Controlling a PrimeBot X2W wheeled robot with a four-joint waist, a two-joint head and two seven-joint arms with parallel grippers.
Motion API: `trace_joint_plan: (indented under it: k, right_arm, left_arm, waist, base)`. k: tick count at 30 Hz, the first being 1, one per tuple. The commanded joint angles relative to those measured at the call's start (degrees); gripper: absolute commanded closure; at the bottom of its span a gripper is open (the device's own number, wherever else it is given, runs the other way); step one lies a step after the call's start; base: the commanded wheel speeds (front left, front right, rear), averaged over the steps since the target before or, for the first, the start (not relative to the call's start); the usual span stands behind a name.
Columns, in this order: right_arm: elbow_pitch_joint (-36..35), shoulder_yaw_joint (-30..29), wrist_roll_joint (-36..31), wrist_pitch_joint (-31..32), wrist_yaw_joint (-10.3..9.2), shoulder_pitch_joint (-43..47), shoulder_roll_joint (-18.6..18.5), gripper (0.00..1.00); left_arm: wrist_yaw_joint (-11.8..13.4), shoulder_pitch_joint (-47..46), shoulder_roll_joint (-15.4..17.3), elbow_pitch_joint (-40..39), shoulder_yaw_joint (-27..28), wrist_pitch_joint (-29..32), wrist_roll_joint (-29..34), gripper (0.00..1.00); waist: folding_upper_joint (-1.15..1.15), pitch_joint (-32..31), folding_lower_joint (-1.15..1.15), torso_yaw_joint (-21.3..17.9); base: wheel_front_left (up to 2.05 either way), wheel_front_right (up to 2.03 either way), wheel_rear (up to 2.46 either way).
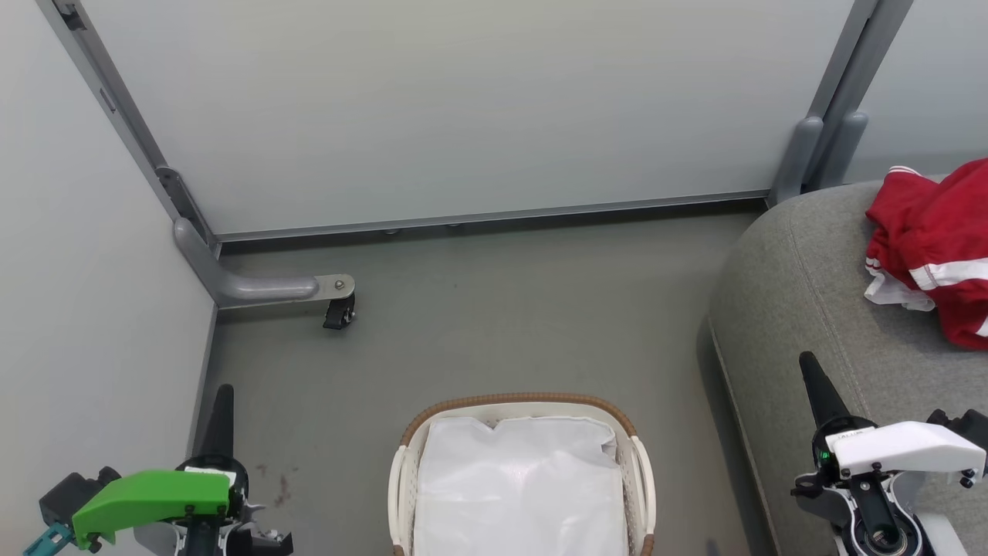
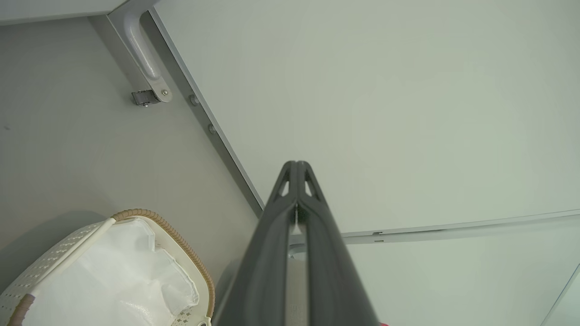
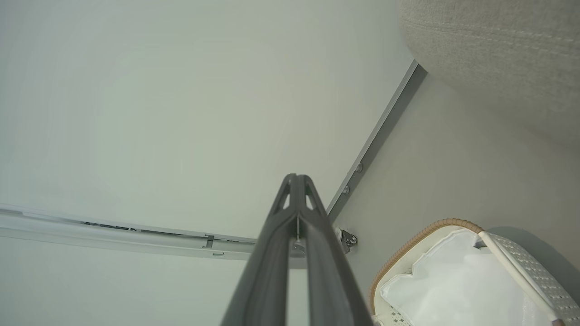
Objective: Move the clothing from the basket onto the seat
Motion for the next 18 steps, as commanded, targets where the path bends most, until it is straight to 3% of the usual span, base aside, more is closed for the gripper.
trace_joint_plan:
  k: [1,18]
  right_arm:
    - [-0.65,-0.3,1.48,0.4,0.0,0.21,-0.35,1.0]
    - [-1.41,-0.71,9.67,2.47,-0.01,0.42,-0.41,1.0]
  left_arm:
    - [-0.35,-1.36,0.24,-0.49,0.37,0.41,-1.44,1.0]
    - [-0.56,-1.97,0.26,-1.05,1.72,2.51,-8.25,1.0]
  waist:
    - [0.0,-0.01,0.0,-0.01]
    - [0.0,-0.14,0.0,-0.12]
  base:
    - [0.0,0.0,0.0]
    - [0.0,0.0,0.0]
